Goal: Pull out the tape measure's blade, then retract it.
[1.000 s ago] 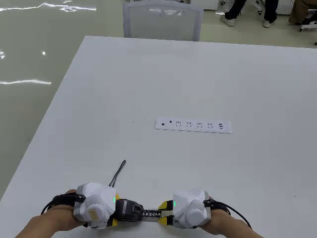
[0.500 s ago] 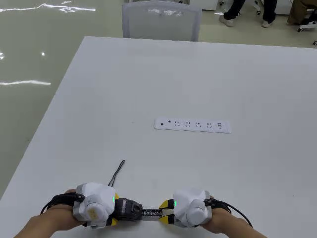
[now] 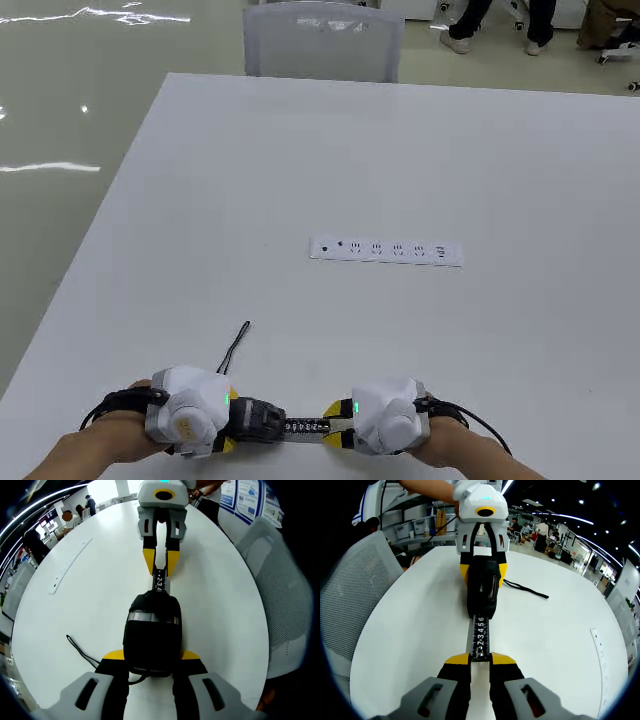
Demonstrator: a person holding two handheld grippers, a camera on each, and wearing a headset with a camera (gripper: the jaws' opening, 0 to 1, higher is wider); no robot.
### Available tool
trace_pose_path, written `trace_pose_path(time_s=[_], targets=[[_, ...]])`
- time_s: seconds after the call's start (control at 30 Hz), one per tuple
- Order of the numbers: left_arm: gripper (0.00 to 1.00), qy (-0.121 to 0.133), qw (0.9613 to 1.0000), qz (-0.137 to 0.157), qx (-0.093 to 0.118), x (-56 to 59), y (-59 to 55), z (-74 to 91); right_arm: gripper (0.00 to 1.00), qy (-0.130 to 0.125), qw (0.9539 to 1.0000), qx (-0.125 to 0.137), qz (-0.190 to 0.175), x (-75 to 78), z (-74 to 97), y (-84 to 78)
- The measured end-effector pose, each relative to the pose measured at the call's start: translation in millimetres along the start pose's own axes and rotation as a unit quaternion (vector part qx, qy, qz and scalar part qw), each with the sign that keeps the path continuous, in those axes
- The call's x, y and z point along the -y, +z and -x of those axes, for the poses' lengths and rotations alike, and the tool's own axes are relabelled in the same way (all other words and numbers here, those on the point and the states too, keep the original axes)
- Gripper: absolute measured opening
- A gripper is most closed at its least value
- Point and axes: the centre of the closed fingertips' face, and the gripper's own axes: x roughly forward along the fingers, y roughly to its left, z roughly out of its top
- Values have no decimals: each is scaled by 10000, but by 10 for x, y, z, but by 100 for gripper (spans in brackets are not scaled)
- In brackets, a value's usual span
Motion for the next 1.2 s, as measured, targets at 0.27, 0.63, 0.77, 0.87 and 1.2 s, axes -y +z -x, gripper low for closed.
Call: trace_pose_path(time_s=[0.27, 0.63, 0.77, 0.87, 1.2], targets=[[28, 3, 10000, -10, -9, -5, -13, -16, 12, 3, 10000, -28, 27, -6, 10, -33], [28, 5, 10000, -30, -21, -3, -6, -16, 12, -15, 10000, -71, 51, -22, 71, -58], [28, 1, 10000, -30, -27, 3, 7, -6, 12, -23, 9999, -92, 70, -17, 94, -75], [28, -2, 10000, -35, -30, -1, -2, -19, 12, -26, 9999, -111, 85, -14, 97, -101], [28, -12, 10000, -40, -33, 4, 16, 0, 12, -29, 9998, -165, 119, -8, 125, -149]])
